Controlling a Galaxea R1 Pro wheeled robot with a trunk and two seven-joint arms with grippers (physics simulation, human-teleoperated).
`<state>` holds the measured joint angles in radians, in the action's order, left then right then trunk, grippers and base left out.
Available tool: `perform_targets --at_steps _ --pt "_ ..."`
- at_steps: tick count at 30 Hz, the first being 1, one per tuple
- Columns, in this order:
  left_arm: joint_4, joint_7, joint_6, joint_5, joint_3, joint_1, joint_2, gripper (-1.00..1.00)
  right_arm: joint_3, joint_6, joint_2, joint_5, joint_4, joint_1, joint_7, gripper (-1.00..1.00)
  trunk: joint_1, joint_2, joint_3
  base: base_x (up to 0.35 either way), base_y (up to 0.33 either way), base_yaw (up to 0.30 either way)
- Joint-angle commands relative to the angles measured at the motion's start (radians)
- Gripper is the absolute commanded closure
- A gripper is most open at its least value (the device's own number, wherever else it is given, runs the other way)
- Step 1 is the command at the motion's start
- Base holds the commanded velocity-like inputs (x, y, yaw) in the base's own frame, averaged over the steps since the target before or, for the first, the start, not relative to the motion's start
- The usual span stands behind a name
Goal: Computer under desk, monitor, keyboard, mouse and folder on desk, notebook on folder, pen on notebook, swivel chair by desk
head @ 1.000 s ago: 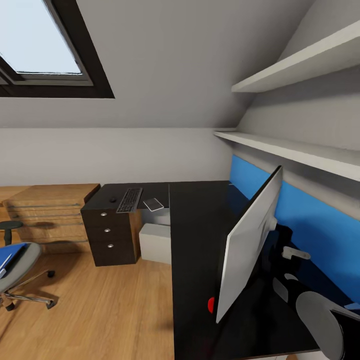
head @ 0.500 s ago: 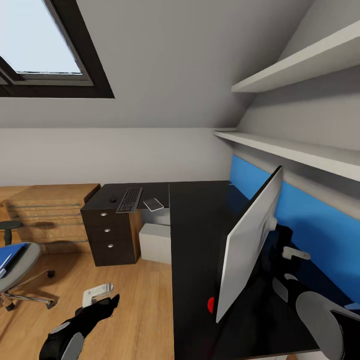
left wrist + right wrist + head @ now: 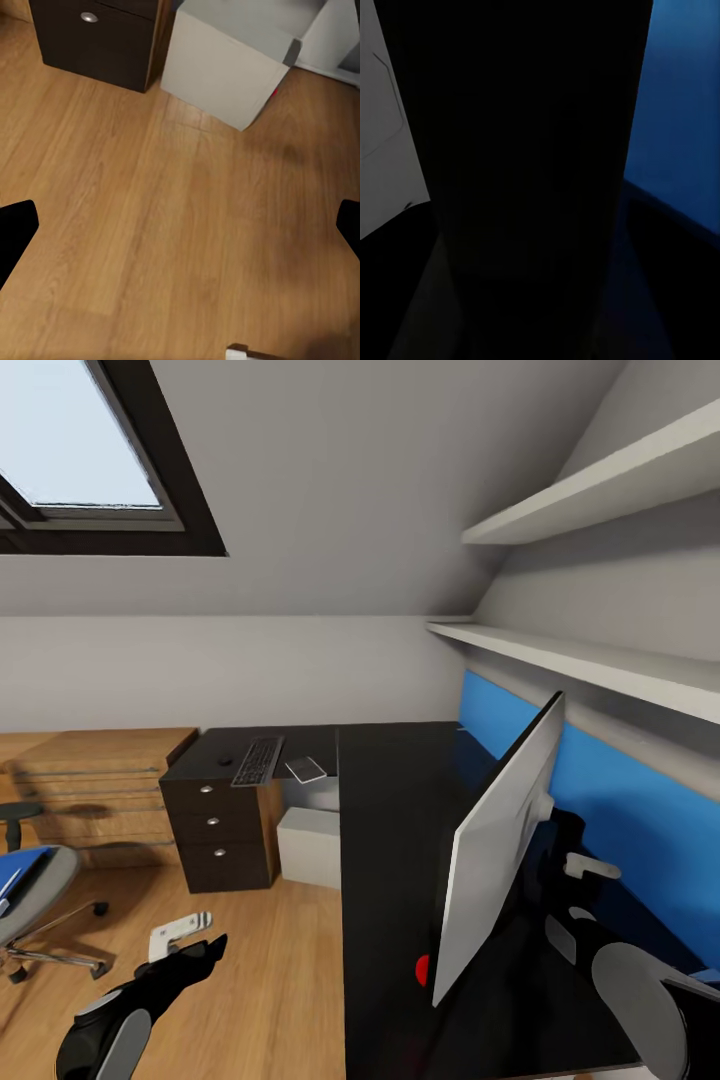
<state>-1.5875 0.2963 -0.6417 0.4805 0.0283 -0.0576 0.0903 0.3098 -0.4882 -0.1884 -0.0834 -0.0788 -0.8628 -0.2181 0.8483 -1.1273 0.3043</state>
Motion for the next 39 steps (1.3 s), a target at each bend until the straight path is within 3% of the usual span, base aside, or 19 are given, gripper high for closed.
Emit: perform_targets --at_steps 1,19,39 --pt "0.002 0.009 -0.003 0.011 0.001 -0.001 0.000 -1.00 -0.012 -0.006 0.000 0.008 0.003 0.000 -0.006 1.00 0.000 -0.001 0.001 0.170 -0.134 0.000" --pt "0.024 0.008 -0.004 0.013 0.002 -0.001 -0.001 -1.00 -0.012 -0.005 0.001 0.008 0.006 0.000 -0.006 1.00 0.000 -0.001 0.001 0.202 -0.176 0.000" --pt "0.029 0.007 -0.004 0.015 0.005 -0.001 0.000 -1.00 -0.012 -0.006 0.003 0.007 0.007 0.000 -0.006 1.00 0.000 -0.001 0.001 0.014 -0.014 0.000"
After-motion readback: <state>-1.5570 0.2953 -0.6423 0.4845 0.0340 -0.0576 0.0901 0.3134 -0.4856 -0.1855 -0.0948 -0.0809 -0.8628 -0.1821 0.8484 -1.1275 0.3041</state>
